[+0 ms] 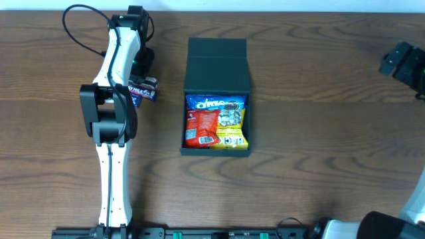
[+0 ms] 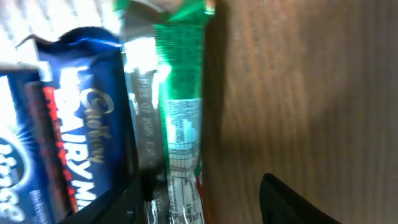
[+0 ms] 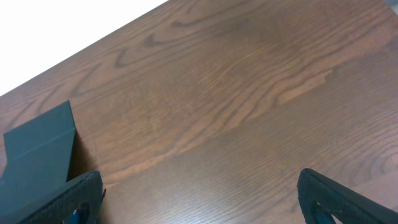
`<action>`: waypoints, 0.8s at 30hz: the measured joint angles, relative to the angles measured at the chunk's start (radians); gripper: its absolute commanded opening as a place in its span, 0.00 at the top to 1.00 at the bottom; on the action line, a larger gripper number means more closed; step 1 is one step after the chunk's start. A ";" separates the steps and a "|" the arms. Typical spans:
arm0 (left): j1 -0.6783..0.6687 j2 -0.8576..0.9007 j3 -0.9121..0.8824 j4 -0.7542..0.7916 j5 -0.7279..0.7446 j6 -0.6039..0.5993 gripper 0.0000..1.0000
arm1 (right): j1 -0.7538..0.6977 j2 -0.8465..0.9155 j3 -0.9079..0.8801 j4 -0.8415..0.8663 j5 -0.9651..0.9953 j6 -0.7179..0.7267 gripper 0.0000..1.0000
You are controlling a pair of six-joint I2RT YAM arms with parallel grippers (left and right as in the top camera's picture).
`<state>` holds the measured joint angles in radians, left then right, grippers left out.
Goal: Pack container
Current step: 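Grasp the green-wrapped candy bar with the left gripper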
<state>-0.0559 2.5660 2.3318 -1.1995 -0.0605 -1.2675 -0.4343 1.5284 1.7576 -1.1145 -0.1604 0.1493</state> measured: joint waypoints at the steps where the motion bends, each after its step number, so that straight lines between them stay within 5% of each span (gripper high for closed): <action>1: 0.000 0.000 0.000 0.002 0.000 0.006 0.40 | 0.000 0.000 0.000 0.000 0.000 0.000 0.01; 24: 0.000 0.000 0.000 -0.010 0.000 0.035 0.39 | 0.000 0.000 0.000 0.000 0.000 0.000 0.01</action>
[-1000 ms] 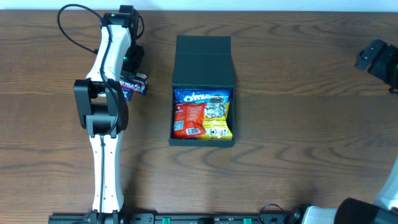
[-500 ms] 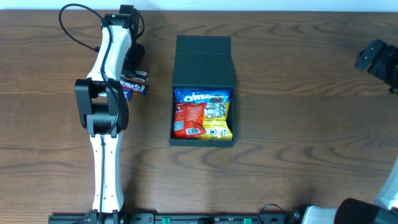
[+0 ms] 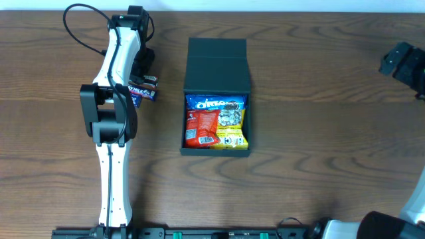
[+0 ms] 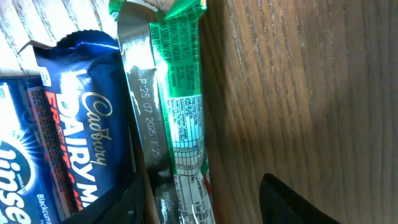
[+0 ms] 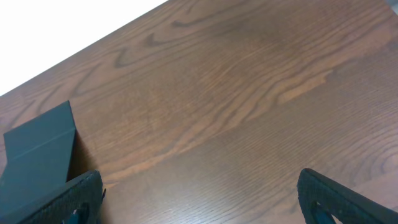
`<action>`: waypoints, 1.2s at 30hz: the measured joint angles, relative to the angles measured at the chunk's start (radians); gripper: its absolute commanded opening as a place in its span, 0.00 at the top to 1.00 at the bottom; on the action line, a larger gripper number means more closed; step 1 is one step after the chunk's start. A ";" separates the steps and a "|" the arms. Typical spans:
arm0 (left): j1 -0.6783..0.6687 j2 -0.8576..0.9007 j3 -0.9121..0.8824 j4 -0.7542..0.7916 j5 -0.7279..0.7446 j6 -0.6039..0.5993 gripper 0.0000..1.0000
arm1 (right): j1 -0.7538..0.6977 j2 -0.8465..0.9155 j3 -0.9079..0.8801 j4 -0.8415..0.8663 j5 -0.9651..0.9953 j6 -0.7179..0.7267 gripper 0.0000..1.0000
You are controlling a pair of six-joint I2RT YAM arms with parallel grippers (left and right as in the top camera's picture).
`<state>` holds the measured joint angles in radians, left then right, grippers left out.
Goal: Pack container
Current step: 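Grasp the green-wrapped candy bar with the left gripper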
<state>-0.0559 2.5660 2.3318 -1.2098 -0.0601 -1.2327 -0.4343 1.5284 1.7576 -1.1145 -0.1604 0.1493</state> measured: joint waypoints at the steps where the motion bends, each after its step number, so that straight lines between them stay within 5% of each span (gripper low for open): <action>1: 0.000 0.000 0.000 0.000 0.000 0.000 0.39 | 0.000 0.000 0.000 0.000 0.000 0.000 0.01; 12: 0.000 0.027 0.001 0.014 0.030 0.003 0.46 | 0.000 0.000 0.000 0.000 0.000 0.000 0.01; 23: 0.000 0.027 0.001 0.014 0.034 0.055 0.75 | 0.000 0.000 0.000 0.000 0.000 0.000 0.01; 36: 0.000 0.026 0.063 0.006 -0.001 0.303 0.85 | 0.000 0.000 0.000 0.002 0.000 0.000 0.01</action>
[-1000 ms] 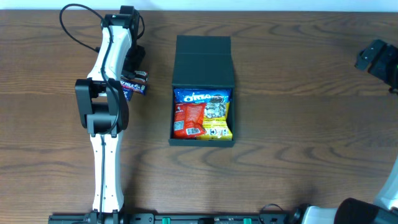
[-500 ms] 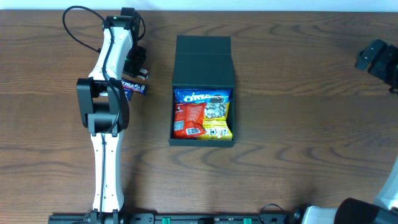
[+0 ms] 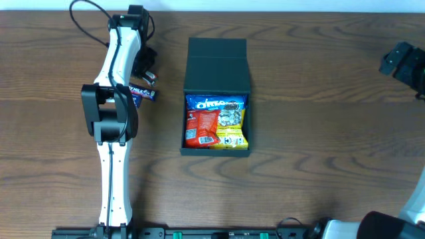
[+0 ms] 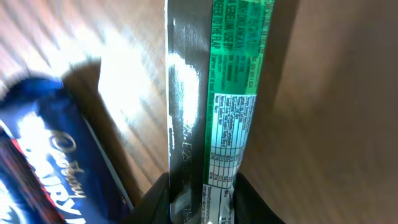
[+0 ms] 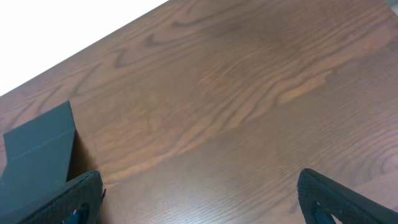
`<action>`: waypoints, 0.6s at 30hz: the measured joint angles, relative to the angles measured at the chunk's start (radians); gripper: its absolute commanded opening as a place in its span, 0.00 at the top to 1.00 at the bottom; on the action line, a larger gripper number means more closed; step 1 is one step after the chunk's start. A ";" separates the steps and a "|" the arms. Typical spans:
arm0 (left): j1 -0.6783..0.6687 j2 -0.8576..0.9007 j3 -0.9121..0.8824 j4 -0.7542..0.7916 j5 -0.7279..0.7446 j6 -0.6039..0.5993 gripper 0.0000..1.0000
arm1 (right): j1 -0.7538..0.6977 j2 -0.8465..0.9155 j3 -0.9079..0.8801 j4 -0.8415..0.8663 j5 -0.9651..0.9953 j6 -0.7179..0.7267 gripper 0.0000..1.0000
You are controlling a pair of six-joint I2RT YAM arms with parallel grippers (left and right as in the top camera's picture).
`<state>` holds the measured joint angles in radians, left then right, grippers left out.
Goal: Pack container
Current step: 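Grasp the green-wrapped candy bar with the left gripper, then carry the green candy bar into the box and release it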
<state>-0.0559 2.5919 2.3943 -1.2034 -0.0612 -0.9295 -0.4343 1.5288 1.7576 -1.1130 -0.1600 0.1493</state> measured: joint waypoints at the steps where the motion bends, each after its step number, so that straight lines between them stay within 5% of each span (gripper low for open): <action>1: 0.000 0.000 0.018 -0.001 -0.006 0.021 0.87 | 0.000 0.000 0.000 0.001 0.000 0.000 0.01; 9: -0.014 -0.087 0.185 -0.061 -0.071 0.220 0.90 | 0.000 0.000 0.000 0.010 0.000 0.000 0.01; 18: -0.163 -0.217 0.202 -0.271 -0.103 0.302 0.94 | 0.000 0.000 0.000 0.041 0.000 -0.001 0.01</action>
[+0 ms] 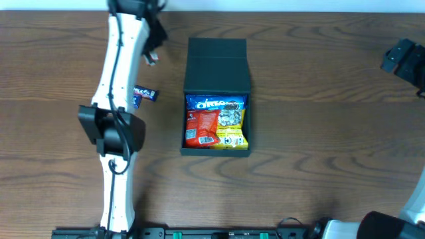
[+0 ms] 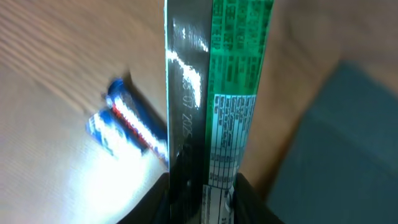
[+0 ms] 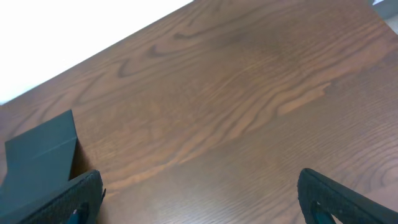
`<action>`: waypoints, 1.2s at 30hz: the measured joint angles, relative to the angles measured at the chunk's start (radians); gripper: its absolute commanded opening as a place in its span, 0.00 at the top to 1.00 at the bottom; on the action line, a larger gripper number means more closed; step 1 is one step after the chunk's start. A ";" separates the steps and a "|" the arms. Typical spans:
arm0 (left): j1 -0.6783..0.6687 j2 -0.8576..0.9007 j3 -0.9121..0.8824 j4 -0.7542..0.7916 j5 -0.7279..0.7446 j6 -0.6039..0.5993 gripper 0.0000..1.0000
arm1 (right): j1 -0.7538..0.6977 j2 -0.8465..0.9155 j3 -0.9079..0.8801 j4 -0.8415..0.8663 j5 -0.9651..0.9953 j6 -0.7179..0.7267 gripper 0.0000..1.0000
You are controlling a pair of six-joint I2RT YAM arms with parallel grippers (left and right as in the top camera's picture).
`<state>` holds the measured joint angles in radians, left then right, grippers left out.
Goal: Pack container
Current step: 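Carry the green candy bar into the box and release it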
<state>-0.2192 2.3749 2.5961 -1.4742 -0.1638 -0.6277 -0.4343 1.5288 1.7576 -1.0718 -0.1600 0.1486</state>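
Note:
My left gripper [image 2: 202, 202] is shut on a green and silver snack bar [image 2: 217, 93] and holds it well above the table. In the overhead view that bar [image 1: 153, 57] hangs at the back left, just left of the dark box's open lid [image 1: 217, 61]. A blue Cadbury bar [image 1: 144, 95] lies on the table left of the box; it also shows far below in the left wrist view [image 2: 127, 123]. The dark box [image 1: 183, 126] holds an Oreo pack [image 1: 216, 103], a red pack [image 1: 202, 127] and a yellow pack [image 1: 233, 130]. My right gripper [image 3: 199, 199] stands open and empty at the far right.
The left arm [image 1: 116, 99] stretches along the table's left side, past the blue bar. Bare wood lies right of the box. The table's back edge runs close behind the left gripper and the lid.
The left gripper has risen high off the table with the green bar and moved back, toward the box lid. The blue bar stays on the table. The right arm is almost unchanged.
The left gripper's open fingers were low around the green bar, which lay beside the blue Cadbury bar. Later they were shut on the green bar, slightly raised. Now the bar hangs high at the back left of the box.

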 measured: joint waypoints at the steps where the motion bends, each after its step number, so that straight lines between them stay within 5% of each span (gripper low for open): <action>1: -0.022 0.000 0.000 -0.021 0.002 0.001 0.94 | 0.000 0.000 0.000 0.002 0.000 0.000 0.01; 13: -0.341 0.000 0.000 -0.137 0.065 0.032 0.94 | -0.002 0.000 0.000 -0.012 0.000 -0.051 0.01; 19: -0.373 -0.046 -0.028 -0.137 0.150 0.103 0.94 | -0.002 0.000 0.000 -0.030 0.000 -0.055 0.01; 26: -0.355 -0.320 -0.447 -0.108 0.138 0.105 0.94 | -0.003 0.000 0.000 -0.033 0.000 -0.055 0.01; 32: -0.381 -0.513 -0.869 0.181 0.144 0.121 0.85 | -0.006 0.000 0.000 -0.039 -0.001 -0.055 0.01; 36: -0.398 -0.582 -0.973 0.344 0.150 0.133 0.85 | -0.007 0.000 0.000 -0.057 -0.004 -0.055 0.01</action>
<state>-0.6174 1.7931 1.6230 -1.1301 -0.0135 -0.4946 -0.4416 1.5291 1.7576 -1.1290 -0.1638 0.0933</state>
